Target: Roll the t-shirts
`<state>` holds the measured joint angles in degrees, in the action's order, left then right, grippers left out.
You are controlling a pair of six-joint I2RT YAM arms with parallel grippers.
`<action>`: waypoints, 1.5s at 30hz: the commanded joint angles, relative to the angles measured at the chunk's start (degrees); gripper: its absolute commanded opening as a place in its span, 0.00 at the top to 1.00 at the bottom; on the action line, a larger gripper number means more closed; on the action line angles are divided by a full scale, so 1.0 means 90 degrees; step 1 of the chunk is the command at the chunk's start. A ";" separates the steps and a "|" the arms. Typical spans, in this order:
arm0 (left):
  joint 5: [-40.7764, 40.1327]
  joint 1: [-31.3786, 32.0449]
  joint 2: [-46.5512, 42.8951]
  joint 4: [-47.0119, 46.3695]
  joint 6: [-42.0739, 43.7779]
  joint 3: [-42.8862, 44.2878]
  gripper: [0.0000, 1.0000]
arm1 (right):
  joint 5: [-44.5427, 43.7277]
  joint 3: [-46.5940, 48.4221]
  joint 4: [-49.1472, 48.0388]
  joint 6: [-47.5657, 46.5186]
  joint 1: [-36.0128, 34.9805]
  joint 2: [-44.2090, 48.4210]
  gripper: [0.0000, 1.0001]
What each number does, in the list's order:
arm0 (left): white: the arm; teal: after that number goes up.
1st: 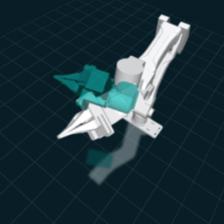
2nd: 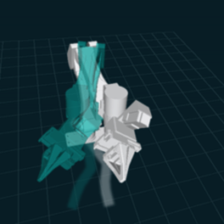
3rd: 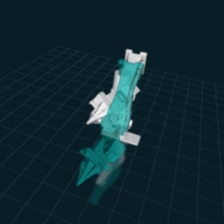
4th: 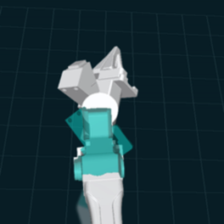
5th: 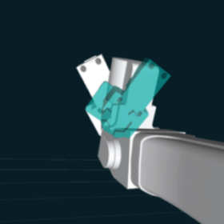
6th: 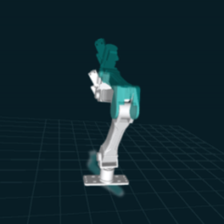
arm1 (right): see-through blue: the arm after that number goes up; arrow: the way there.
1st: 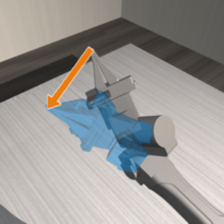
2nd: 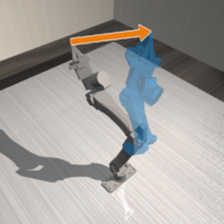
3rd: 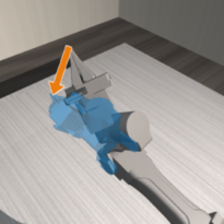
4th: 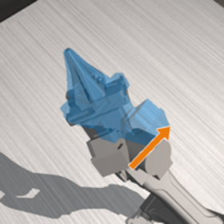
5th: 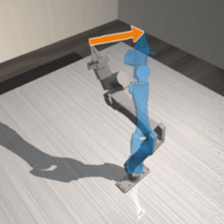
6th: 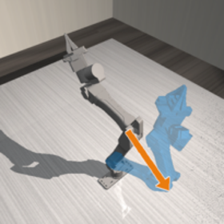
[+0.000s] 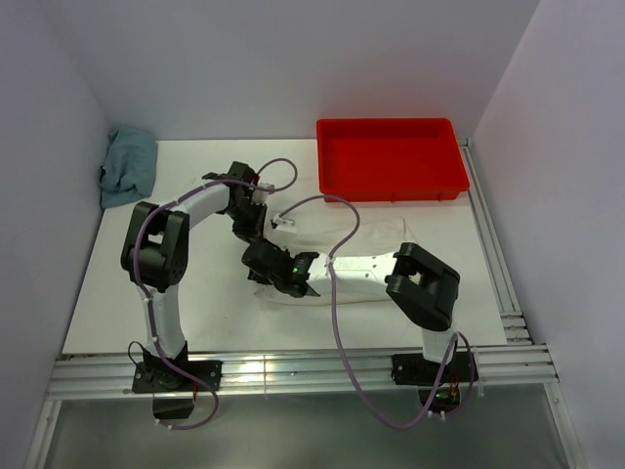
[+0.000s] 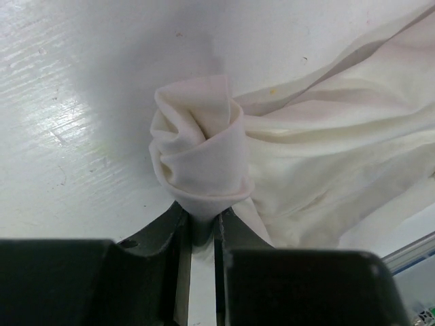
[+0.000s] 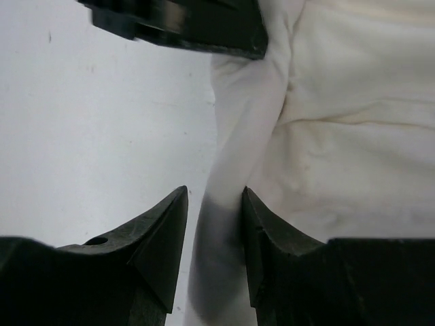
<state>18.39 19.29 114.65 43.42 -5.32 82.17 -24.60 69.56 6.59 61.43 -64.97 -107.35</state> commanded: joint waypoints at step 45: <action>-0.0725 0.0201 0.0493 0.0303 0.0132 0.0811 0.87 | -0.2013 0.3512 0.4238 -0.0722 -0.0535 -0.2467 0.50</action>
<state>14.61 20.88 117.62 47.48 -5.19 87.44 -41.28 99.57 38.85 52.23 -68.31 -128.11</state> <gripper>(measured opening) 0.171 0.494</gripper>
